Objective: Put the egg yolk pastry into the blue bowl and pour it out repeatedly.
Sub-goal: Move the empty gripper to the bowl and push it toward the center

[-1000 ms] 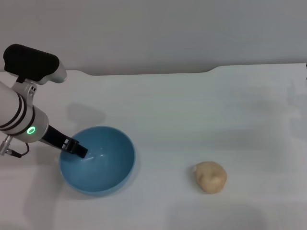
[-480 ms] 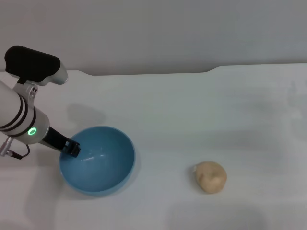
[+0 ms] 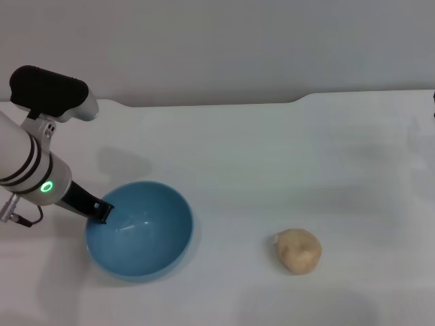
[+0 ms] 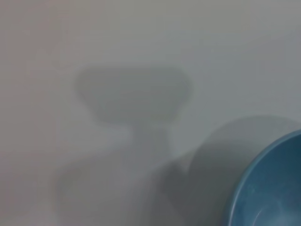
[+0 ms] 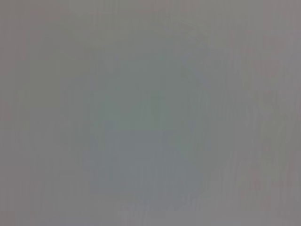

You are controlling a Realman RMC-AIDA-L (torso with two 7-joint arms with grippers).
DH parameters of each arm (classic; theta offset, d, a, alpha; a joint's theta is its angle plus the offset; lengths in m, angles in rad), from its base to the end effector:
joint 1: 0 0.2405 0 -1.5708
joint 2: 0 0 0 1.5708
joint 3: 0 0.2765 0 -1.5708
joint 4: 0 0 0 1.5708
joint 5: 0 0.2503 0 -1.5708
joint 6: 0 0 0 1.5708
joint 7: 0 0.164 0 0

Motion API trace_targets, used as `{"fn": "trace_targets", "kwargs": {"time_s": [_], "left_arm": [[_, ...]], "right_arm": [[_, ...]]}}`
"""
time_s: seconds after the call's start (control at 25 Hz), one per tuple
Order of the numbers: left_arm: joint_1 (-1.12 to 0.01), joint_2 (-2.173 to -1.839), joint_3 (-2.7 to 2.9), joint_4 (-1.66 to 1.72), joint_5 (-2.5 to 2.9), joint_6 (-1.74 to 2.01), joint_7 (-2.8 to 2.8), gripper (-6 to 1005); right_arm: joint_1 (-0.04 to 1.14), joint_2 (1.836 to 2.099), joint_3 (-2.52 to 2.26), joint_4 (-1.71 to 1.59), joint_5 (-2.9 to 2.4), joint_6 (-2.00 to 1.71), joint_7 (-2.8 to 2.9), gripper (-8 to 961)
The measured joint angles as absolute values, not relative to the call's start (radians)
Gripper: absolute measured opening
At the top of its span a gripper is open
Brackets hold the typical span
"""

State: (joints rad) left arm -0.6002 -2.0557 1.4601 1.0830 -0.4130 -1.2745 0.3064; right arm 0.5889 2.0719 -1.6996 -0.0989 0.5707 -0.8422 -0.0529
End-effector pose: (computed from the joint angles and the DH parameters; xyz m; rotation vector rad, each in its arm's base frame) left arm -0.2668 0.4272 -0.0489 -2.2352 -1.2163 0.5433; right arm 0.3935 0.4376 -0.0173 -1.4740 0.6211 0.3819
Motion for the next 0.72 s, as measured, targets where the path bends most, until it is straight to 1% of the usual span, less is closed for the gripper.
{"fn": "trace_targets", "kwargs": {"time_s": [0.2, 0.32, 0.52, 0.6, 0.72], "left_arm": [[-0.600, -2.056, 1.465, 1.082, -0.411, -1.273, 0.308, 23], [-0.600, -2.055, 1.463, 1.082, -0.414, -1.285, 0.306, 24], [-0.602, -2.056, 1.456, 1.084, -0.420, -1.311, 0.302, 24], [-0.603, -2.057, 1.455, 1.089, -0.420, -1.316, 0.297, 25], [-0.608, -2.057, 1.454, 1.091, -0.424, -1.319, 0.289, 25]], "right_arm": [[0.585, 2.071, -1.700, -0.126, 0.567, -0.777, 0.011, 358], [0.561, 2.059, -1.701, -0.219, 0.490, -0.665, 0.132, 358], [0.502, 2.023, -1.701, -0.532, 0.210, -0.305, 0.392, 358], [0.478, 2.021, -1.697, -0.687, 0.130, -0.122, 0.430, 358], [0.453, 2.027, -1.691, -0.879, 0.113, 0.097, 0.379, 358]]}}
